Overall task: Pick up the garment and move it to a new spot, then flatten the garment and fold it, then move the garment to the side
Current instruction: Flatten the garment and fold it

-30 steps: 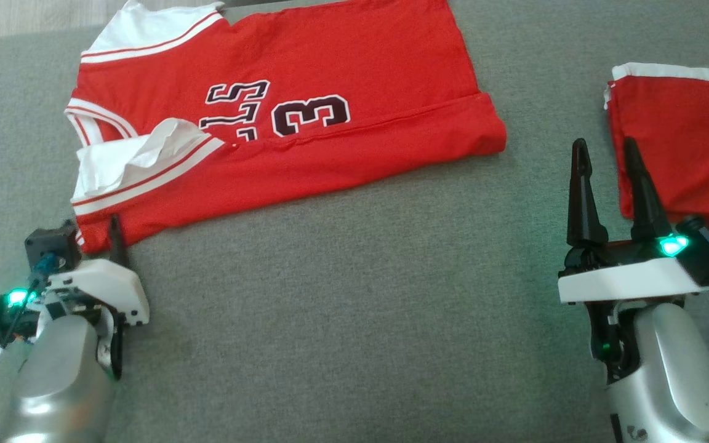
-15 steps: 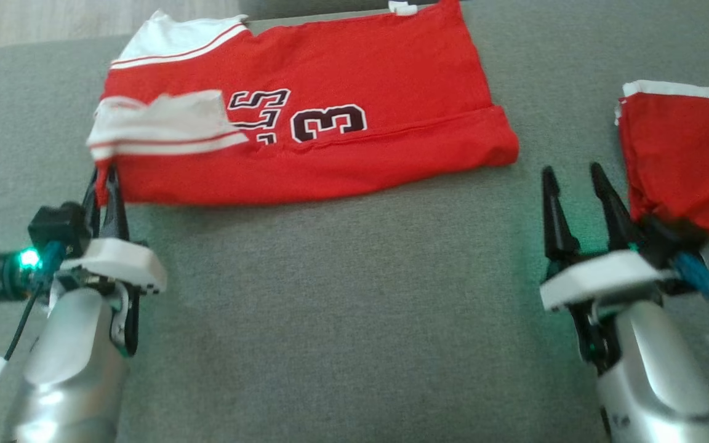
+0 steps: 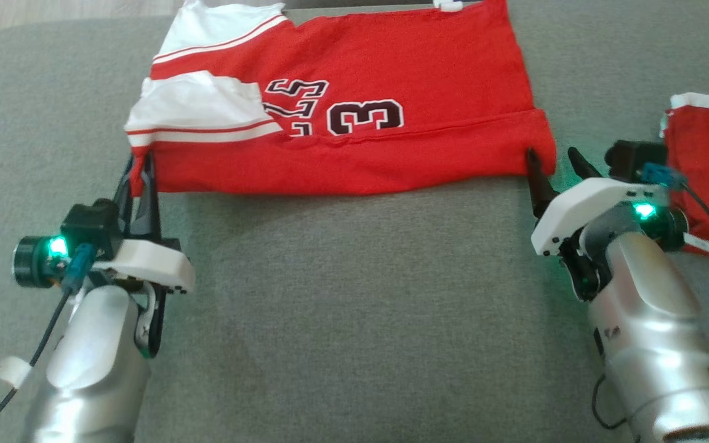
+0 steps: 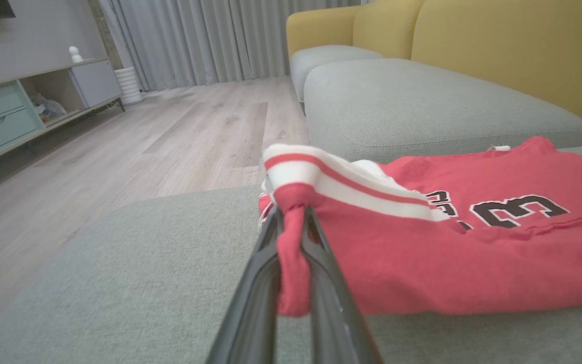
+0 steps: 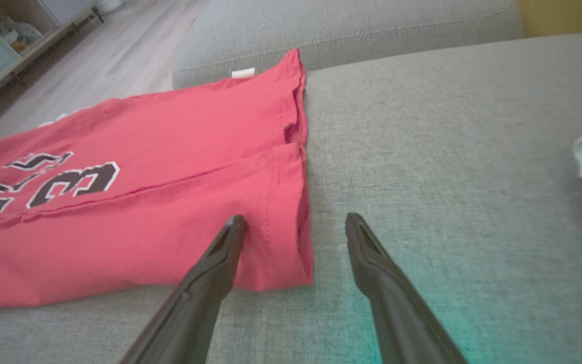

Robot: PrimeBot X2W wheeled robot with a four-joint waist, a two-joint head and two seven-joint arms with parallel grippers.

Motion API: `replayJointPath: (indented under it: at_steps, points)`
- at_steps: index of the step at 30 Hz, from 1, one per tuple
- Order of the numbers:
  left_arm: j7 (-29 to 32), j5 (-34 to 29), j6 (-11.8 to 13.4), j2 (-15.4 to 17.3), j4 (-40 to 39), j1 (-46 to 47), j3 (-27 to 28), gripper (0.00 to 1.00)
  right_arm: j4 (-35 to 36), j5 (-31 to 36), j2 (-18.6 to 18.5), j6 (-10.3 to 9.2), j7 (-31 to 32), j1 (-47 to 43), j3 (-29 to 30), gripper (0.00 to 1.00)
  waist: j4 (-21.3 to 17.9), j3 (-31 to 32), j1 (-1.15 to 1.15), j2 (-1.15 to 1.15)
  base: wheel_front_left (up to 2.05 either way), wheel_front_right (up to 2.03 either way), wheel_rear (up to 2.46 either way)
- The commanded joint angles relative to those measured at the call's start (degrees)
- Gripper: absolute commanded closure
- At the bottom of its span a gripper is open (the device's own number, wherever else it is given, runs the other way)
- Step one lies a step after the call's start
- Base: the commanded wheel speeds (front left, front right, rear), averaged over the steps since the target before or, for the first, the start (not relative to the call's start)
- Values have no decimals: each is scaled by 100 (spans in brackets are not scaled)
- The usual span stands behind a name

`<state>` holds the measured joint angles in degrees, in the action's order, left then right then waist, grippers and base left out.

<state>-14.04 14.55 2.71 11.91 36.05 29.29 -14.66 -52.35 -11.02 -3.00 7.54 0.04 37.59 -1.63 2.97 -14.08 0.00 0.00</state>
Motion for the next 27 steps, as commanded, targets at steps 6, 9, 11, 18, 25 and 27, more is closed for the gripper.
replayJointPath:
  at_steps: [6,9,11,18,25,27]
  points:
    - [-57,-62,-28,106,-210,149,62,100,-782,348,13,-5,98,638,-132,0,162,-70,0,0,0,0,0]
    - [-59,-61,-30,99,-204,163,28,100,-1144,465,13,-5,182,794,-145,2,192,-96,0,0,0,0,0]
    - [-61,-62,-30,100,-196,176,7,100,-1320,532,13,-5,204,875,-166,69,206,-105,0,0,0,0,0]
    - [-44,-72,-28,159,-70,149,-52,100,-1592,583,13,-5,-80,964,-131,100,166,12,0,0,0,0,0]
    - [100,75,5,276,106,-179,16,100,-1721,395,13,-5,-727,716,-58,100,-33,431,0,0,0,0,0]
    - [144,139,29,323,143,-375,57,100,-1751,326,13,-5,-834,581,-193,100,-113,619,0,0,0,0,0]
